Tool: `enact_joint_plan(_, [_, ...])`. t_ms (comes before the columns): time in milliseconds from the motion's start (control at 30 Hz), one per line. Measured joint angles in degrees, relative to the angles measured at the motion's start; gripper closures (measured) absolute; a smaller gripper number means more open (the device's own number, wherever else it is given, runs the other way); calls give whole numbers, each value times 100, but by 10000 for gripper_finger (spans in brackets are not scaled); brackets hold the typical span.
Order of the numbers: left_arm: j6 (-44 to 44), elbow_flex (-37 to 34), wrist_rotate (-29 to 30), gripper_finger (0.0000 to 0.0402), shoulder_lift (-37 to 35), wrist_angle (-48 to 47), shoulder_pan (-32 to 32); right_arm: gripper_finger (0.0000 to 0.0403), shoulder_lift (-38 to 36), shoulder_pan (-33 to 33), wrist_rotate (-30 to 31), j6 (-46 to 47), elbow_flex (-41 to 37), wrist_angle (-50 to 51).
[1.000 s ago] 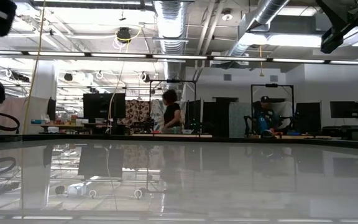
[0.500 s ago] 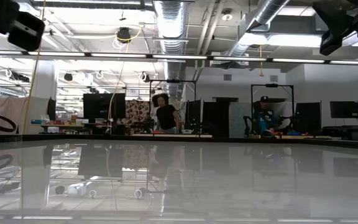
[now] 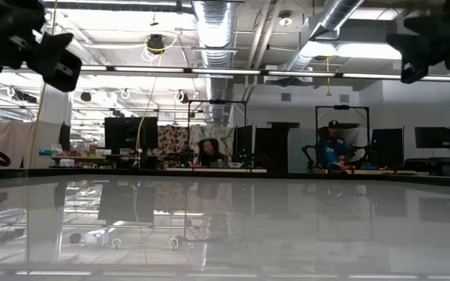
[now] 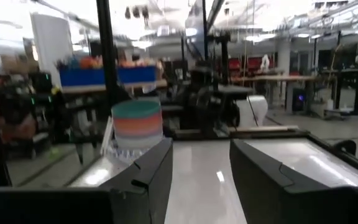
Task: Nest bowls inside each other
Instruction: Return to Home Position
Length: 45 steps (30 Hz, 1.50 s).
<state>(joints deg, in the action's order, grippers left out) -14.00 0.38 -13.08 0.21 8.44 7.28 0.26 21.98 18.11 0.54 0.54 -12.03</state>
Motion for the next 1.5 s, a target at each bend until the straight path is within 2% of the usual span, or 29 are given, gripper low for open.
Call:
enact_joint_plan(167, [285, -2, 297, 253, 0, -150, -80, 223, 7, 0, 65, -36, -1, 462])
enact_joint_plan(267, [281, -2, 549, 253, 0, -297, -80, 223, -7, -34, 367, -285, -11, 387])
enact_joint_plan(333, [246, -2, 607, 253, 0, -352, -80, 223, -7, -168, 279, -525, -11, 264])
enact_joint_plan(567, [236, -2, 642, 253, 0, -351, -80, 223, -5, -1371, -906, 168, -15, 855])
enact_joint_plan(733, [349, -2, 814, 253, 0, -387, -82, 223, -7, -2418, -2071, 114, -17, 911])
enact_joint_plan(867, [339, -2, 905, 253, 0, -599, -143, 222, 10, -2938, -2533, 175, -17, 942])
enact_joint_plan(1133, [477, -2, 1142, 253, 0, -624, -156, 214, 10, -3067, -2678, -82, -20, 946])
enact_joint_plan(1500, [429, -2, 1084, 253, 2, -622, -156, 214, 10, -3056, -2695, -58, -22, 962])
